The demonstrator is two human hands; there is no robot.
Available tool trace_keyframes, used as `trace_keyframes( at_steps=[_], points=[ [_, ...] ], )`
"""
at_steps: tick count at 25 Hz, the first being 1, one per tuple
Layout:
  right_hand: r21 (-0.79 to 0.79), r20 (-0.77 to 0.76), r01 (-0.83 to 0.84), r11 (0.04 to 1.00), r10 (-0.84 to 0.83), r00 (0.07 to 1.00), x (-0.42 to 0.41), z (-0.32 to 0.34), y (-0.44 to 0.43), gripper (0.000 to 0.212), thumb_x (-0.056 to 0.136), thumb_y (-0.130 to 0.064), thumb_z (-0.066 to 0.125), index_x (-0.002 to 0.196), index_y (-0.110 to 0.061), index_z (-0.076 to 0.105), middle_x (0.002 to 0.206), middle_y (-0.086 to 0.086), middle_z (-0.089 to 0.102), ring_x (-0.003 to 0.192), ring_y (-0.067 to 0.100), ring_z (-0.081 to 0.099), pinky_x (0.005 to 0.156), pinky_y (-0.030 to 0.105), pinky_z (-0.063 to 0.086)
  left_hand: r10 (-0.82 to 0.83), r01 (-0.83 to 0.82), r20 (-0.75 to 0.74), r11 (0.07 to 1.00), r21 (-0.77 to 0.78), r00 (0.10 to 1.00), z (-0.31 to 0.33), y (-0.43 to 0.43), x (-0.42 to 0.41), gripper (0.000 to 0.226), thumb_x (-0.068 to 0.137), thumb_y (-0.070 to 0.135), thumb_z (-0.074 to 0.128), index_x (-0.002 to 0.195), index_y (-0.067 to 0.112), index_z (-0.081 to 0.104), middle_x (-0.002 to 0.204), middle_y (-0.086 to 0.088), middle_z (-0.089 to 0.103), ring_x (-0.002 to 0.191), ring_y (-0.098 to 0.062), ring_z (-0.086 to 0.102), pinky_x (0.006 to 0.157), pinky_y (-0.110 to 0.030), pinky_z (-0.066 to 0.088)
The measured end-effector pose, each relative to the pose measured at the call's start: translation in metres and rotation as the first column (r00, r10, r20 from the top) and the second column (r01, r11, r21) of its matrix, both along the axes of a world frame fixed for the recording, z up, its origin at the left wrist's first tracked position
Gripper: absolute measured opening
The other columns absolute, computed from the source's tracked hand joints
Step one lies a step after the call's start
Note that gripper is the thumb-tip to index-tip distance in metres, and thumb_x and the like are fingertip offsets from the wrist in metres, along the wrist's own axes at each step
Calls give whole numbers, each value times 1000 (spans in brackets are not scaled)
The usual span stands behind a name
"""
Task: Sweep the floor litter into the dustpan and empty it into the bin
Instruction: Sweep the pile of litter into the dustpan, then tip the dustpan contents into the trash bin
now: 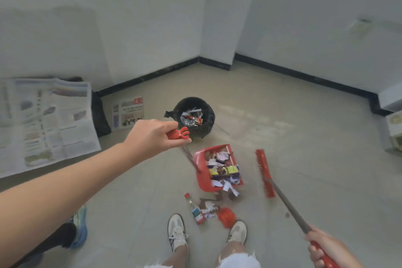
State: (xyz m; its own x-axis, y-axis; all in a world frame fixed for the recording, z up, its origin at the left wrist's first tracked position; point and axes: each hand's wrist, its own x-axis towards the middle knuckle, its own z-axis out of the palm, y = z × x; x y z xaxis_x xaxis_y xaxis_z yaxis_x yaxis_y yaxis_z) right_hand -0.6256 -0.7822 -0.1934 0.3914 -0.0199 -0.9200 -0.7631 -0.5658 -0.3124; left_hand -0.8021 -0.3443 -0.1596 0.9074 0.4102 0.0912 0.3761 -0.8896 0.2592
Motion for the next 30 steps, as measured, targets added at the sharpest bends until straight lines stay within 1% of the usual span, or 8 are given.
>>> trace_keyframes(
  at_steps=[6,9,13,16,19,21,26,30],
  points=[
    [-15,55,-158,987,159,986,71,-6,24,23,88,6,45,93,-14,55,39,6,36,24,10,30,36,12,30,292,-270,125,948,-170,948,57,-12,-6,62,76,76,56,58,18,42,47,3,42,45,-14,37,45,-27,28],
    [-22,62,-226,974,227,972,104,-9,40,27,89,3,46,99,-18,60,43,5,36,25,9,31,35,12,31,528,-458,145,820,-342,837,84,-28,13,54,76,65,69,59,17,51,49,4,44,51,-15,38,51,-30,27],
    [-15,37,-353,935,353,935,139,-12,64,34,88,3,46,108,-20,60,41,3,37,26,9,33,34,11,30,721,-504,191,625,-596,666,96,-37,8,29,82,42,74,59,26,67,49,10,52,47,-6,43,46,-18,32],
    [2,26,-441,897,441,897,160,-7,75,35,88,1,45,111,-23,57,41,2,37,26,9,34,35,10,29,849,-589,129,457,-666,512,87,-39,-14,31,81,50,71,74,20,75,47,7,48,47,-13,42,44,-21,33],
    [12,18,-505,863,505,863,177,1,83,34,89,-1,46,107,-27,57,46,2,38,28,8,34,36,10,28,923,-627,49,297,-721,382,72,-43,-26,30,76,58,72,76,29,74,53,-8,41,48,-21,38,48,-25,33],
    [5,18,-549,836,548,836,183,6,88,32,88,-1,48,101,-28,58,47,3,38,29,9,34,37,10,28,951,-647,-2,208,-733,308,59,-50,-28,38,77,60,71,78,22,73,57,-11,40,47,-21,37,47,-25,32],
    [0,4,-630,776,630,776,189,13,98,26,87,0,48,89,-24,59,48,5,38,29,9,34,38,10,29,983,-626,-90,30,-780,159,27,-69,-28,44,80,55,70,83,11,73,52,-8,34,42,-20,30,47,-23,28],
    [-24,-24,-659,752,658,752,188,8,100,26,87,1,48,90,-23,59,48,6,39,30,11,35,40,11,31,977,-523,-208,-150,-839,53,16,-68,-30,43,76,60,69,82,18,76,53,-4,33,42,-17,29,45,-19,26]
  ],
)
